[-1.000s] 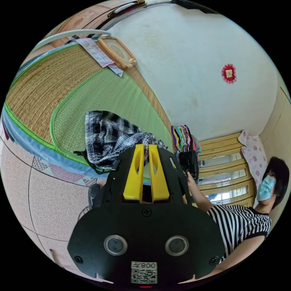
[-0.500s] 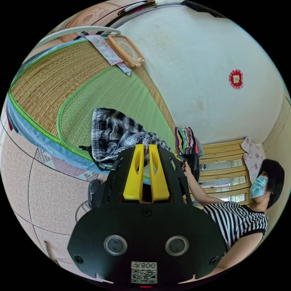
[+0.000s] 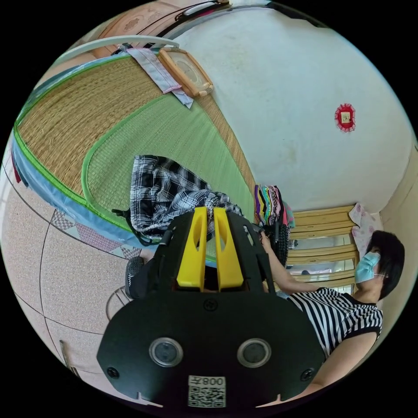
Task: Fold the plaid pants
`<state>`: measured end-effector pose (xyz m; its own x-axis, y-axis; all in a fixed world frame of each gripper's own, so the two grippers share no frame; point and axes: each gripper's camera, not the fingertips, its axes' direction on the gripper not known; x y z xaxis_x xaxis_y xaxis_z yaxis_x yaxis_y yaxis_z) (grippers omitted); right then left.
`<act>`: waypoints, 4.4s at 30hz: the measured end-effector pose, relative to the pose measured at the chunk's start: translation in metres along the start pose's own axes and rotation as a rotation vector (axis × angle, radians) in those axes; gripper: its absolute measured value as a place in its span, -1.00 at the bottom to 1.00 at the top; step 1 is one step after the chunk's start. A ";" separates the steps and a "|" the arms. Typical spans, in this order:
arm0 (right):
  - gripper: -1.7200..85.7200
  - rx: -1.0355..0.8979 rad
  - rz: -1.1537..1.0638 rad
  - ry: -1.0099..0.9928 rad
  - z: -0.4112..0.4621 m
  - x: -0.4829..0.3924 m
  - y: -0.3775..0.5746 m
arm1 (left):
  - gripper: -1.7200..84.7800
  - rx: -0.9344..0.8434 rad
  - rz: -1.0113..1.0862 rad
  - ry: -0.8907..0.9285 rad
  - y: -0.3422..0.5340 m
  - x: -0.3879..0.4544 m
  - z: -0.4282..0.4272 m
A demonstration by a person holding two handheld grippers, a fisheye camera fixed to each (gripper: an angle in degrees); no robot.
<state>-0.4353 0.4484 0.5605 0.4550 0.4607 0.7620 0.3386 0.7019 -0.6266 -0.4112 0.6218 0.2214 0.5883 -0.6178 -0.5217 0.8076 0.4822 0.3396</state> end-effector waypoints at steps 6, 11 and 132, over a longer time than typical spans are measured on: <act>-0.95 0.127 0.161 -0.140 -0.068 0.071 0.135 | -0.90 0.111 -0.068 -0.003 0.002 -0.027 -0.030; -0.94 0.120 0.367 -0.228 -0.061 0.112 0.234 | -0.89 0.103 -0.118 -0.013 0.003 -0.041 -0.030; -0.96 0.663 0.460 -0.390 -0.248 0.178 0.504 | -0.90 0.066 0.016 0.074 -0.162 0.136 -0.002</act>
<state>0.0210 0.7495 0.3397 0.0748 0.8407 0.5363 -0.4085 0.5164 -0.7526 -0.4624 0.4603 0.0939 0.5983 -0.5620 -0.5711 0.8006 0.4483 0.3976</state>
